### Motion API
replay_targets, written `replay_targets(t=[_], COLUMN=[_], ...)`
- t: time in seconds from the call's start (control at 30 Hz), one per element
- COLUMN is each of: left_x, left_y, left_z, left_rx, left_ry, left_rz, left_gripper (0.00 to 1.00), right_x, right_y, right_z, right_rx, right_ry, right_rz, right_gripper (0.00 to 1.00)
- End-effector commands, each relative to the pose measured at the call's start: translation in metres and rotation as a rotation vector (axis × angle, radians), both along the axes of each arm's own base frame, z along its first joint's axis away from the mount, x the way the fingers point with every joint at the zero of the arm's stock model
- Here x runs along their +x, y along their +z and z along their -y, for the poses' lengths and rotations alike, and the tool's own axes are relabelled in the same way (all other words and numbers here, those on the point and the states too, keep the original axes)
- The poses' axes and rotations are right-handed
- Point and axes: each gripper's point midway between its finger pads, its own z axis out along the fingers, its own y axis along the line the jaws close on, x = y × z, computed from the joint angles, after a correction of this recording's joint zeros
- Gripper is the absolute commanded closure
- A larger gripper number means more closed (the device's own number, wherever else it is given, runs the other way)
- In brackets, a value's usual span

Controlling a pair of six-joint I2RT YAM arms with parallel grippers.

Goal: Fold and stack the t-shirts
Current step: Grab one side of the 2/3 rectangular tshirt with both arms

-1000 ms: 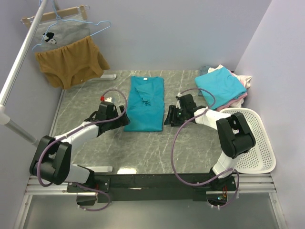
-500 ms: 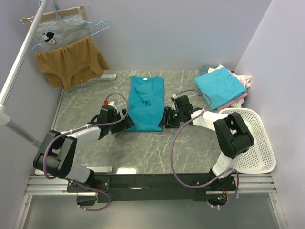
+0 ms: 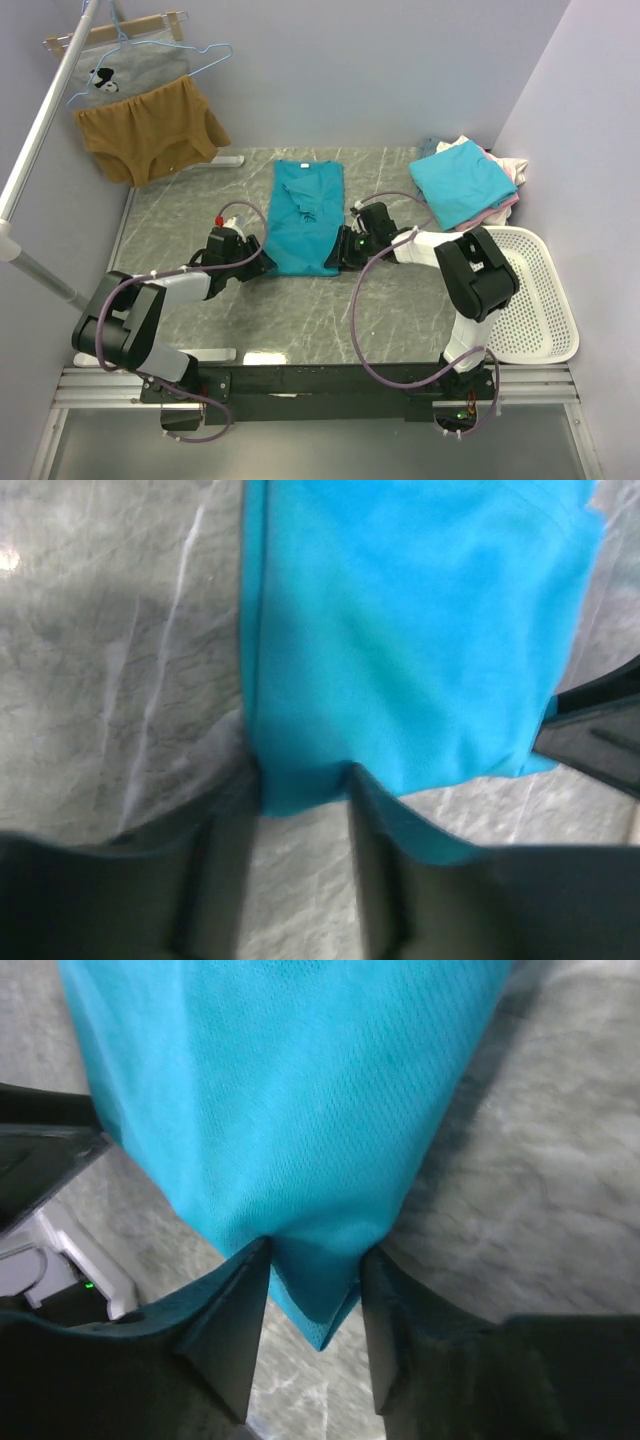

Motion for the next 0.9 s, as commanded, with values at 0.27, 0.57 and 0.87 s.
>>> replay_targets(t=[0.27,0.57,0.87], left_x=[0.002,-0.046,-0.11], left_y=[-0.021,-0.013,0.015], left_z=[0.0,0.002,0.033], left_rx=[0.048,0.017,0.007], left_ry=[-0.028,-0.086,-0.146], left_rz=[-0.06,-0.146,-0.185], left_gripper=[0.99,0.99,0.99], right_x=[0.011,-0.041,-0.109], right_y=[-0.003,0.005,0.026], right_z=[-0.004,0.02,0.004], right_rx=[-0.024,-0.099,-0.047], right_ry=[-0.004,0.045,0.118], right_rz=[0.033,0.039,0.045], right_gripper=[0.92,0.93,0.92])
